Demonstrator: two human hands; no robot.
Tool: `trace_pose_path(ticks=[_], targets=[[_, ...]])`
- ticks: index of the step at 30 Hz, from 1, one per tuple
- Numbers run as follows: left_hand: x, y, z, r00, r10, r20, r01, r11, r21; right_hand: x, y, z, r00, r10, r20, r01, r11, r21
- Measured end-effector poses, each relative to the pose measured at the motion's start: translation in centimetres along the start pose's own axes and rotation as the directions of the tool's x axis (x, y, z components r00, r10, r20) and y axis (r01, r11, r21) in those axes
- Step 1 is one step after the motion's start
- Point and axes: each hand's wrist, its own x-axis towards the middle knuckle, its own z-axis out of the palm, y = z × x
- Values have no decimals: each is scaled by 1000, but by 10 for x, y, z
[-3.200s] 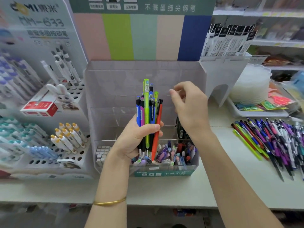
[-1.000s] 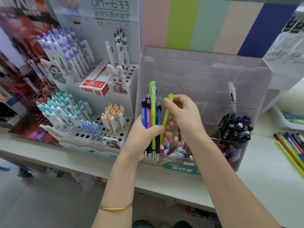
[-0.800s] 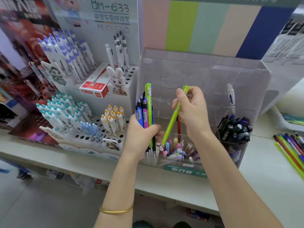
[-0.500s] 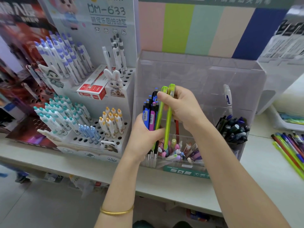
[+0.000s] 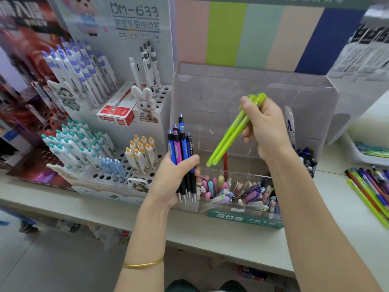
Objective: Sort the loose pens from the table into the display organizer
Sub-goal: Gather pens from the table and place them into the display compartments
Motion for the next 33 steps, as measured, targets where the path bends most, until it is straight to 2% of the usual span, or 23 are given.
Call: trace_pose_path(ticks=[3, 6, 9, 11, 13, 18, 19, 21, 23, 25, 26, 28, 29, 33], targets=[[-2, 2, -5, 1000, 7, 22, -5, 998, -67, -4, 2, 4, 989, -144, -17, 138, 972, -191], [-3, 3, -10, 996, 52, 77, -48, 997, -52, -12, 16, 20, 978, -189, 89, 209, 881, -425], [-4, 0, -13, 989, 109, 100, -111, 994, 15, -19, 31, 35, 961, -134, 243, 270, 660, -701], [-7, 0, -14, 980, 158, 122, -170, 981, 94, -25, 37, 43, 959, -59, 278, 268, 515, -814], [-9, 1, -14, 967, 201, 160, -226, 961, 161, -28, 44, 47, 962, 9, 274, 236, 478, -846], [-12, 6, -12, 961, 226, 161, -260, 936, 236, -30, 45, 46, 959, 99, 266, 174, 537, -826], [-12, 7, -12, 960, 227, 162, -262, 933, 247, -31, 42, 43, 963, 77, 258, 175, 550, -817], [-13, 8, -10, 963, 214, 164, -252, 930, 267, -32, 33, 36, 975, -63, 215, 206, 629, -750], [-14, 11, -7, 967, 194, 162, -233, 932, 276, -35, 15, 33, 977, -149, 155, 208, 831, -516], [-13, 13, -1, 970, 176, 166, -218, 936, 278, -38, -2, 35, 973, -93, 211, 143, 962, -231], [-13, 13, 2, 970, 165, 176, -210, 937, 278, -38, -6, 37, 961, -82, 263, 132, 975, -181], [-12, 15, 9, 970, 149, 190, -196, 944, 264, -35, -8, 41, 936, -128, 328, 210, 951, -226], [-12, 16, 12, 972, 143, 185, -187, 951, 246, -33, -7, 44, 937, -142, 319, 220, 949, -224], [-10, 17, 19, 980, 92, 178, -111, 988, 105, -28, 2, 45, 977, -59, 206, 67, 997, -31]])
